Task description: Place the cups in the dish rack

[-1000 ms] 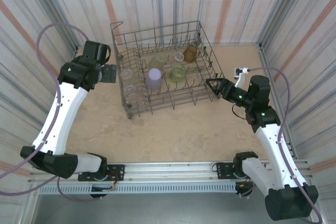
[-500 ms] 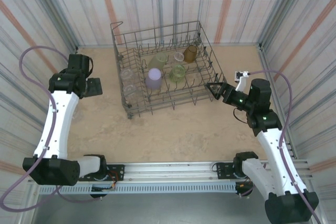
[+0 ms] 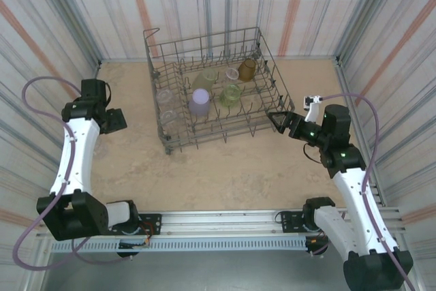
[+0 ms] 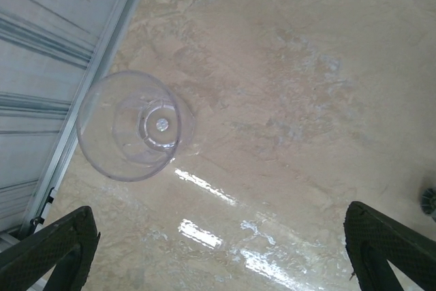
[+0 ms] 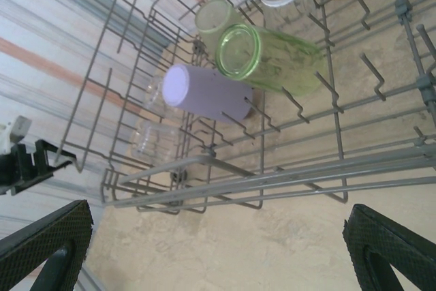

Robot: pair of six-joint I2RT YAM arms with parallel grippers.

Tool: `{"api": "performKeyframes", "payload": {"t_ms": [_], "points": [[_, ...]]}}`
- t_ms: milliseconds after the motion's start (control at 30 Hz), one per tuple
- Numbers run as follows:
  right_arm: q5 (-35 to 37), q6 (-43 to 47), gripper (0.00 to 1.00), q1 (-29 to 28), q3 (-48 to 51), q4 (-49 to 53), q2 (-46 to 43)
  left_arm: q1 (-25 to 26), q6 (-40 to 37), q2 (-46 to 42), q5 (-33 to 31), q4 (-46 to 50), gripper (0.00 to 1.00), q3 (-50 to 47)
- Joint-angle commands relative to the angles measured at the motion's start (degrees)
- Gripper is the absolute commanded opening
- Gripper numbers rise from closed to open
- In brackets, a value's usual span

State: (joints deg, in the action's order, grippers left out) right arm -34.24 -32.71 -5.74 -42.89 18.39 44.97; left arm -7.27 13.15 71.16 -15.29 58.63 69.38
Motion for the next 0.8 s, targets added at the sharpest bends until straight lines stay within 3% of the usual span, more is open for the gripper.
{"api": "performKeyframes", "payload": {"t_ms": [0,267,767], "points": [[1.35,2.55,0.99,0.29,-0.12,0.70,0.21,-1.28,-1.73,-0.55,0.37,-2.18,0.97,-2.45],[1.77,2.64,0.99,0.24,0.59,-4.62,4.22,-6.36,-2.19,-0.93,1.51,-5.81,0.96,-7.17],[0.87,6.56,0.99,0.99,1.15,-8.82,10.43,-6.88,-1.96,-0.32,0.28,-7.39,0.87,-9.36]]}}
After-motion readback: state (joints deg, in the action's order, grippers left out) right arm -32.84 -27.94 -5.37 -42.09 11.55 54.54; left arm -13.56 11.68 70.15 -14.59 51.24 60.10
